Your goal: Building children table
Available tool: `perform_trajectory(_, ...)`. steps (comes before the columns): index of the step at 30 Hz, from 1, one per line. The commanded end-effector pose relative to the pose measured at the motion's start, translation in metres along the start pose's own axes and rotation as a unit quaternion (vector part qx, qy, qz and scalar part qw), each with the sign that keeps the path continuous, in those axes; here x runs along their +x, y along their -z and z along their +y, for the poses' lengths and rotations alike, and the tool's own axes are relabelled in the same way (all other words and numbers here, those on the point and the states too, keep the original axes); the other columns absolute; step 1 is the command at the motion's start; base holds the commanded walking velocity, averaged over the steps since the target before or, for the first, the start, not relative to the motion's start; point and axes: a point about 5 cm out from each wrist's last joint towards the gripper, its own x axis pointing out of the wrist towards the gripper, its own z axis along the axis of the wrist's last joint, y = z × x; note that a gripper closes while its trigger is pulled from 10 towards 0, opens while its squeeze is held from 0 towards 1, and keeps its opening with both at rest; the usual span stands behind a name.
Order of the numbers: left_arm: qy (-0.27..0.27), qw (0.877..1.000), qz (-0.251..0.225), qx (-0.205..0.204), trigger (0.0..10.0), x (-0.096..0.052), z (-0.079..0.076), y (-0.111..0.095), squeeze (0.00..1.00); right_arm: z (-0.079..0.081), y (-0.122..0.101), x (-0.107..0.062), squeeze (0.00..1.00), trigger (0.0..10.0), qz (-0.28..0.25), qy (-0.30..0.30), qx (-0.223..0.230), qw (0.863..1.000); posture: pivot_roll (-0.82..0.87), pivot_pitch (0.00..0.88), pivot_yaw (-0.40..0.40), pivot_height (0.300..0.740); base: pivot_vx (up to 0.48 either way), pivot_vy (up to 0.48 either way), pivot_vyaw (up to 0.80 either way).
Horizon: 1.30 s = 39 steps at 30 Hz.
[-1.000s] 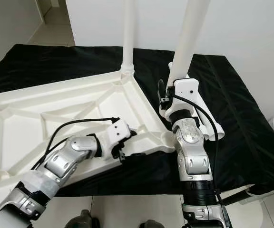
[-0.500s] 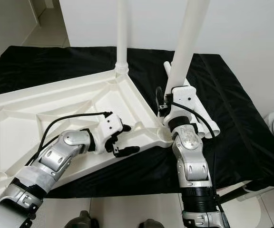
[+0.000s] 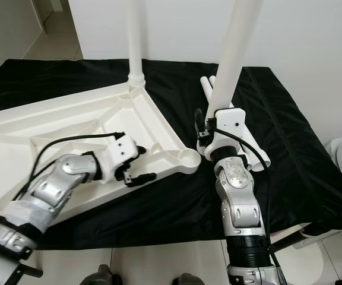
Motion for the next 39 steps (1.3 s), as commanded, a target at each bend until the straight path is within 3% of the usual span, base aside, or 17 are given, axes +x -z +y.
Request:
perform_trajectory(1, 0.043, 0.999, -0.008, -0.003, 10.0, -0.008, -0.006, 0.003, 0.0, 0.0, -0.002, 0.0, 0.0, 10.0, -0.011, -0.002, 0.011, 1.0, 0.04, 0.024, -0.013, 0.74, 0.0, 0.0, 0.0)
perform_trajectory(7, 0.096, 0.993, -0.054, -0.041, 10.0, -0.022, -0.007, -0.008, 0.0, -0.002, -0.001, 0.0, 0.0, 10.0, -0.008, -0.001, 0.012, 1.0, 0.04, 0.025, -0.01, 0.74, 0.0, 0.0, 0.0)
perform_trajectory(11, 0.099, 0.991, -0.07, -0.058, 10.0, -0.027, -0.003, -0.014, 0.0, -0.003, 0.0, 0.0, 0.0, 10.0, -0.007, 0.001, 0.009, 1.0, 0.04, 0.024, -0.009, 0.74, 0.0, 0.0, 0.0)
perform_trajectory(17, 0.073, 0.995, -0.058, -0.043, 10.0, -0.038, 0.013, -0.014, 0.0, -0.004, 0.001, -0.001, 0.0, 10.0, -0.007, 0.001, 0.008, 1.0, 0.04, 0.021, -0.009, 0.74, 0.0, 0.0, 0.0)
perform_trajectory(18, 0.07, 0.995, -0.058, -0.042, 10.0, -0.04, 0.016, -0.014, 0.14, -0.003, 0.001, -0.001, 0.0, 10.0, -0.007, 0.001, 0.008, 1.0, 0.04, 0.018, -0.009, 0.74, 0.0, 0.0, 0.0)
perform_trajectory(19, 0.083, 0.994, -0.059, -0.047, 10.0, -0.041, 0.015, -0.015, 1.0, -0.003, 0.002, 0.0, 0.0, 10.0, -0.007, 0.001, 0.008, 1.0, 0.04, 0.018, -0.009, 0.74, 0.0, 0.0, 0.0)
perform_trajectory(25, 0.1, 0.992, -0.063, -0.047, 10.0, -0.037, 0.002, -0.018, 1.0, -0.001, 0.003, 0.001, 0.0, 10.0, -0.007, -0.004, 0.012, 1.0, 0.04, 0.012, -0.003, 0.74, 0.0, 0.0, 0.0)
perform_trajectory(26, 0.09, 0.993, -0.064, -0.046, 10.0, -0.034, 0.0, -0.019, 0.9, 0.0, 0.004, 0.001, 0.0, 10.0, -0.007, -0.006, 0.014, 1.0, 0.03, 0.009, -0.003, 0.74, 0.0, 0.0, 0.0)
perform_trajectory(27, 0.09, 0.993, -0.064, -0.046, 10.0, -0.034, 0.0, -0.019, 0.9, 0.0, 0.004, 0.001, 0.0, 10.0, -0.007, -0.006, 0.014, 1.0, 0.03, 0.009, -0.003, 0.74, 0.0, 0.0, 0.0)
perform_trajectory(28, 0.085, 0.993, -0.064, -0.05, 10.0, -0.031, -0.002, -0.021, 0.0, 0.002, 0.005, 0.0, 0.0, 10.0, -0.009, -0.01, 0.019, 1.0, 0.03, 0.008, -0.004, 0.74, 0.0, 0.0, 0.0)
perform_trajectory(35, 0.093, 0.99, -0.091, -0.057, 10.0, -0.024, -0.016, -0.035, 0.0, 0.012, 0.012, -0.001, 0.0, 10.0, -0.01, -0.038, 0.033, 0.999, 0.04, 0.004, -0.012, 0.74, 0.0, 0.0, 0.0)
perform_trajectory(36, 0.094, 0.989, -0.093, -0.063, 2.9, -0.022, -0.017, -0.036, 0.0, 0.013, 0.013, 0.0, 0.0, 10.0, -0.01, -0.041, 0.036, 0.998, 0.04, 0.0, -0.017, 0.74, 0.0, 0.0, 0.0)
perform_trajectory(38, 0.093, 0.989, -0.093, -0.068, 2.9, -0.021, -0.017, -0.037, 0.0, 0.014, 0.013, 0.001, 0.0, 10.0, -0.01, -0.043, 0.036, 0.998, 0.04, 0.0, -0.02, 0.74, 0.0, 0.0, 0.0)
perform_trajectory(39, 0.093, 0.988, -0.099, -0.073, 0.0, -0.021, -0.018, -0.038, 0.0, 0.015, 0.013, 0.002, 0.0, 10.0, -0.011, -0.046, 0.036, 0.998, 0.05, 0.0, -0.022, 0.74, 0.0, 0.0, 0.0)
